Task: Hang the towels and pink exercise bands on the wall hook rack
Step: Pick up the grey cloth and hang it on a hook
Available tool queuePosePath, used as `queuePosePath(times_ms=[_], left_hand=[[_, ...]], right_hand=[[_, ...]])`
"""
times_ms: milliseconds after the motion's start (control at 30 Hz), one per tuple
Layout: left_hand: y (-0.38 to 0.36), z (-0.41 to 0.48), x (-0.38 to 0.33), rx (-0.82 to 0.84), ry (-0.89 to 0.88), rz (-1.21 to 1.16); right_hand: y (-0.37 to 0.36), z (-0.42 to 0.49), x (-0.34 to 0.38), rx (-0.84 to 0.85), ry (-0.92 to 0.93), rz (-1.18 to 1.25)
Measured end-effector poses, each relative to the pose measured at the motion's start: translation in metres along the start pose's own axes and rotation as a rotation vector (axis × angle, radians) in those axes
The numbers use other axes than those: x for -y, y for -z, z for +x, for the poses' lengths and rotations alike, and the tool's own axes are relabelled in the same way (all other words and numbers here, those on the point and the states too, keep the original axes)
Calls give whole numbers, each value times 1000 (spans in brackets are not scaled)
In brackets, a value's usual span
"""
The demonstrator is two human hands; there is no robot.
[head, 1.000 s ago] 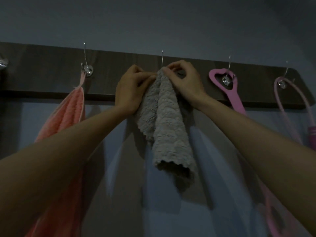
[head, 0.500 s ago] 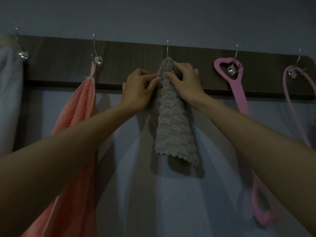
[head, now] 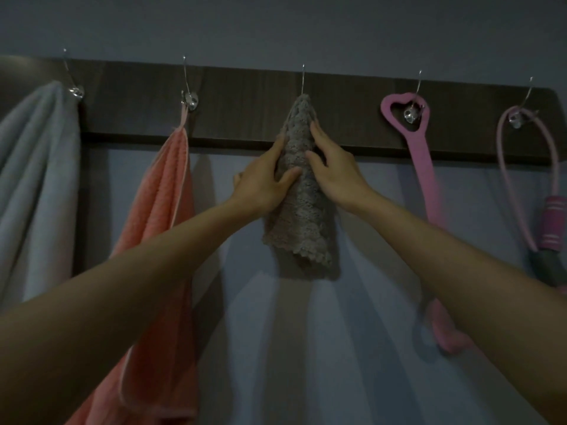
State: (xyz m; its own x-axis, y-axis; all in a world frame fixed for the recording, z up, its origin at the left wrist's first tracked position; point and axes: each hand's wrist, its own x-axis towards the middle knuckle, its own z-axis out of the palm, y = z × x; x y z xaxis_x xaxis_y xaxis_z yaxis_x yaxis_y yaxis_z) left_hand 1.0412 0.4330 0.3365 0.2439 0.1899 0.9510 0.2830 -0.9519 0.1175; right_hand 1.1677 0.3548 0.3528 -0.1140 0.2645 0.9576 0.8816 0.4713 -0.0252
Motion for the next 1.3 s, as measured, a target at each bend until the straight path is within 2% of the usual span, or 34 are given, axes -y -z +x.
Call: queuePosePath(times_ms=[467, 800, 1067, 1300], left_hand=[[35, -96, -73, 0, -38, 326], [57, -159, -117, 27, -70, 391], [85, -220, -134, 111, -150, 490], [111, -294, -143, 231, -164, 427]], right_hand=[[53, -98, 46, 36, -22, 6], [101, -182, 90, 87, 22, -170], [106, -252, 132, 111, -103, -349], [113, -319, 201, 163, -257, -404]])
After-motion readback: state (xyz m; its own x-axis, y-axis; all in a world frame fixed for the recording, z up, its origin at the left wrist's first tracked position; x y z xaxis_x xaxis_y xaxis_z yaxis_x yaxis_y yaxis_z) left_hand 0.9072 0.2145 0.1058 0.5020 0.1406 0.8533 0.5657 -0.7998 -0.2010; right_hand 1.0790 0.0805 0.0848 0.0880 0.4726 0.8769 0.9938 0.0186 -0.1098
